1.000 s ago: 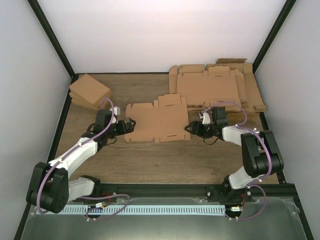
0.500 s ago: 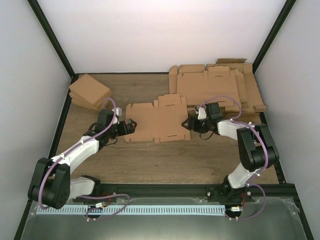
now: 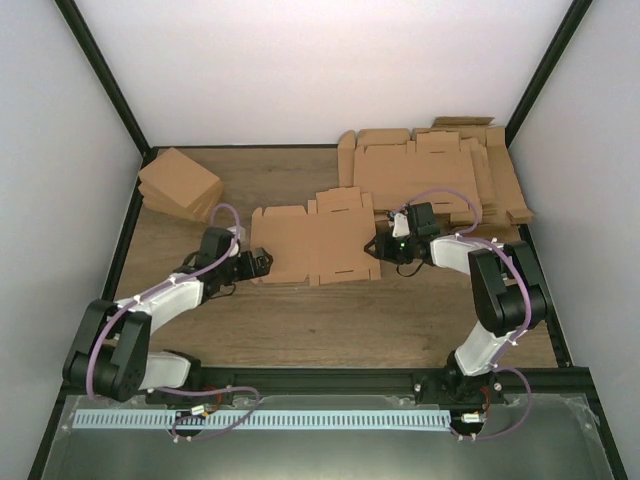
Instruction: Fold the paper box
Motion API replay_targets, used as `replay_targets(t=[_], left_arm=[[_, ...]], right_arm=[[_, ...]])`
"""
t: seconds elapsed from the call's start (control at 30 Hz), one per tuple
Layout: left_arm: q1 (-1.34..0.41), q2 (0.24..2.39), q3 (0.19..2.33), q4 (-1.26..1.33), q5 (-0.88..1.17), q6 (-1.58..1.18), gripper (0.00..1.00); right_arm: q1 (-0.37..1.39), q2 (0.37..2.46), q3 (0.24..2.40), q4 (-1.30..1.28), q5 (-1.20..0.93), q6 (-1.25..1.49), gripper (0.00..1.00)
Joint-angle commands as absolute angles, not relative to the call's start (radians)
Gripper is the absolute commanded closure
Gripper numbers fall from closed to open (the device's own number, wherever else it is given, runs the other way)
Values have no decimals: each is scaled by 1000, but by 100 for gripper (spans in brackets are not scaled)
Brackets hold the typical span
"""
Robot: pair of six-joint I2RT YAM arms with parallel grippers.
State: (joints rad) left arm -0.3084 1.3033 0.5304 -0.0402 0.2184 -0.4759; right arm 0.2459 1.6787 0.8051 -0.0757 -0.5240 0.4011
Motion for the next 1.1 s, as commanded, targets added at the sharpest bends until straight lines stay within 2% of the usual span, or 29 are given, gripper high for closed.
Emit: replay_targets(t=[0.0, 0.13, 0.2, 0.47, 0.6, 0.83, 1.07], left_arm=[[-314, 1353, 511, 30, 232, -483, 0], [-313, 1382, 512, 45, 258, -489, 0], [-314, 1392, 518, 50, 260, -484, 0], [-314, 1314, 520, 8, 222, -479, 1], [-314, 1206, 483, -13, 178, -506, 0], [-314, 1087, 483, -66, 121, -503, 0], [-313, 1132, 519, -65, 143, -506, 0]], right_arm=[[253, 1682, 838, -84, -553, 386, 57], [253, 1696, 824, -76, -584, 390, 58], [253, 1702, 811, -57, -593, 396, 62], [253, 1653, 795, -50, -569, 387, 89], [254, 1594, 788, -86, -543, 366, 96], [254, 1474, 752, -92, -515, 370, 97], [255, 1418, 744, -116, -497, 358, 96]])
